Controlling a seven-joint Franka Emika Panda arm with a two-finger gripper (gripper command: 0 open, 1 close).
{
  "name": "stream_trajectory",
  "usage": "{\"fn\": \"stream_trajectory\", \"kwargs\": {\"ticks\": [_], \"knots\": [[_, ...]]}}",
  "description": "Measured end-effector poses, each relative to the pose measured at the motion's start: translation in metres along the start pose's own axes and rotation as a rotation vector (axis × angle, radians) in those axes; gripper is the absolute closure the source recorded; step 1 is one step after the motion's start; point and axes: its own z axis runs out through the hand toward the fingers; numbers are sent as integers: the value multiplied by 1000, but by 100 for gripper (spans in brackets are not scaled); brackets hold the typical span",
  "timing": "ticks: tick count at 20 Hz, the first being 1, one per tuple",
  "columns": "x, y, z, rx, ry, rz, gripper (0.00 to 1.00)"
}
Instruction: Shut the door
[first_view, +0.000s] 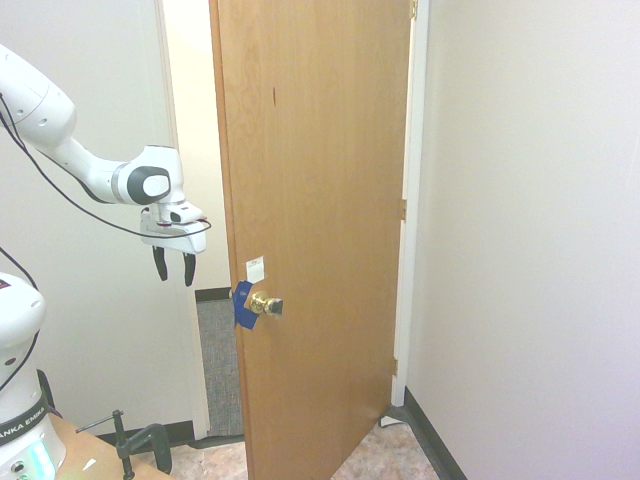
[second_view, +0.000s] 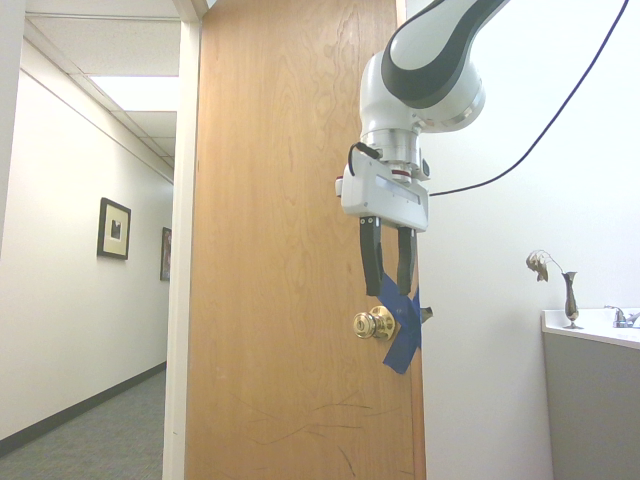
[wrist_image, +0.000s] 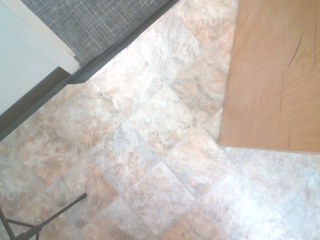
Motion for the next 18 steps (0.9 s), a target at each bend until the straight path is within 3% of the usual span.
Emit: {"fn": "stream_trajectory", "kwargs": {"ticks": [5, 9, 18], "knots": [[6, 1, -8, 22, 33, 33, 0], [21, 15, -40, 43, 107, 113, 0], [42, 68, -101, 58, 150, 298, 0]]}}
